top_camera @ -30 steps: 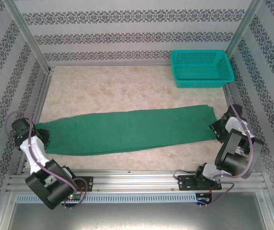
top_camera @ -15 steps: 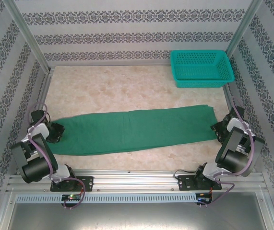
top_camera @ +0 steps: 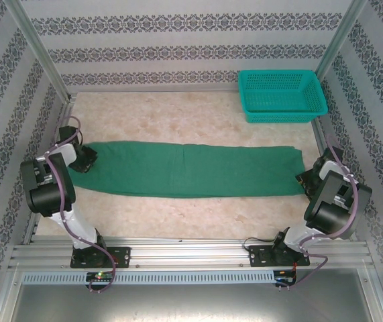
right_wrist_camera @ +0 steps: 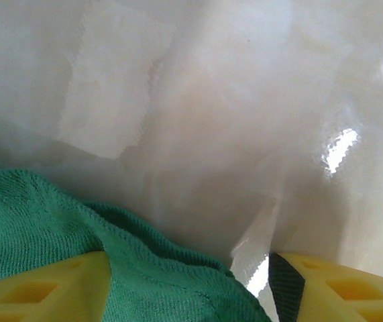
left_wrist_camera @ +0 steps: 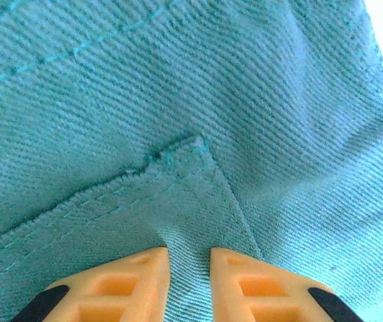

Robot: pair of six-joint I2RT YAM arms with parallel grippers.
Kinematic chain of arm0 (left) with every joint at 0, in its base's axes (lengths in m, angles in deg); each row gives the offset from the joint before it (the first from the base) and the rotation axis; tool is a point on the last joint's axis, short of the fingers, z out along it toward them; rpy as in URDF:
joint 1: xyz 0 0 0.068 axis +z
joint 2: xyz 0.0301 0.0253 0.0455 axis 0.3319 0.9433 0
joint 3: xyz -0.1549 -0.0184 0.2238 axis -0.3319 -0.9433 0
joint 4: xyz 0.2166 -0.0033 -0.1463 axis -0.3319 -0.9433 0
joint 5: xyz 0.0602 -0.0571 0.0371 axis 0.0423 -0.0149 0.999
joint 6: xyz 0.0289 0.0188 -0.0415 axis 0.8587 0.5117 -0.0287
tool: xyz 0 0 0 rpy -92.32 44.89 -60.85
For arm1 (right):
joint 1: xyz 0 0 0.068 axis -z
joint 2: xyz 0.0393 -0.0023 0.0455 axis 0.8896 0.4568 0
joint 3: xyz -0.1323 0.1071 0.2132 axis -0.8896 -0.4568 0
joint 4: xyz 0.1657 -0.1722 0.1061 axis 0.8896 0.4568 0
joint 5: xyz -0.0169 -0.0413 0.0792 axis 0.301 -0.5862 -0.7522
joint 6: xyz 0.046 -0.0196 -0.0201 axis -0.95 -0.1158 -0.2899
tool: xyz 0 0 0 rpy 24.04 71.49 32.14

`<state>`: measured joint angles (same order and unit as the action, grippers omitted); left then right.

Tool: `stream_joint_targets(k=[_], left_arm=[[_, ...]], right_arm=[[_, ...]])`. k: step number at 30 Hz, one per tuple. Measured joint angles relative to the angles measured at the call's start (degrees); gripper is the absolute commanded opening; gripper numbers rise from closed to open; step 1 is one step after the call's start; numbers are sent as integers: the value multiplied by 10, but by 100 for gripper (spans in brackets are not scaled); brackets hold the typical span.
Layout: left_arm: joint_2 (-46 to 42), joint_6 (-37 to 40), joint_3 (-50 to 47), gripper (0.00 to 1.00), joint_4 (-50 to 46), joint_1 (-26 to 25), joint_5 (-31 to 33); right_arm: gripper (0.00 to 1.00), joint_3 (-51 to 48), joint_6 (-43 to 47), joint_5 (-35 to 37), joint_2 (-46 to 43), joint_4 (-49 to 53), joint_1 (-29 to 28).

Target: Roll up the long pants

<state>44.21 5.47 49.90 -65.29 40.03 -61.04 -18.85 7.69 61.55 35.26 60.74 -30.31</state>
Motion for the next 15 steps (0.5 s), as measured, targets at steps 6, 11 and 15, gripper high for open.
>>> stream_joint_targets(k=[6,11,15], left_arm=[[-60,-23,-52,36,5,-4,33],[-107,-22,-58,36,-21,-4,41],[-109,-17,-56,36,-32,-4,40]], right_arm=[[49,4,-8,12,4,10,0],[14,9,-13,13,13,-2,0],[0,21,-12,15,23,-32,-1]])
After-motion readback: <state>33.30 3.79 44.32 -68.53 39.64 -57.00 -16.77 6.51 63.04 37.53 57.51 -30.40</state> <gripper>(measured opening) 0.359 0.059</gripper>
